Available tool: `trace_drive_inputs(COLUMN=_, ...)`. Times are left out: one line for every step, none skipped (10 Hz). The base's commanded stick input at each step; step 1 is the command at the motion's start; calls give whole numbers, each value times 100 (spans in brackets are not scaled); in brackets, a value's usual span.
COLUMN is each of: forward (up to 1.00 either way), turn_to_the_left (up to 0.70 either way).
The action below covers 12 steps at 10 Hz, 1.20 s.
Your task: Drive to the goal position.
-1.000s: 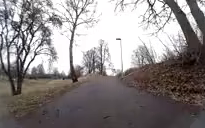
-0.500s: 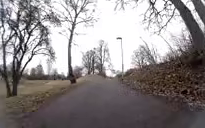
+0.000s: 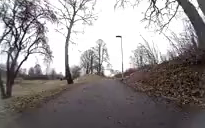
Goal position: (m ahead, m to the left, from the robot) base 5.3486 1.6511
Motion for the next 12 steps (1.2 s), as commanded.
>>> trace_drive_inputs(forward=100, turn_to_the_left=0)
trace_drive_inputs(forward=100, turn_to_the_left=0)
trace_drive_inputs(forward=100, turn_to_the_left=0)
trace_drive_inputs(forward=100, turn_to_the_left=0)
trace_drive_inputs(forward=100, turn_to_the_left=0)
trace_drive_inputs(forward=100, turn_to_the_left=0)
trace_drive_inputs(forward=100, turn_to_the_left=0)
trace_drive_inputs(forward=100, turn_to_the_left=0)
trace_drive_inputs(forward=100, turn_to_the_left=0)
trace_drive_inputs(forward=100, turn_to_the_left=0)
trace_drive_inputs(forward=100, turn_to_the_left=0)
trace_drive_inputs(forward=100, turn_to_the_left=0)
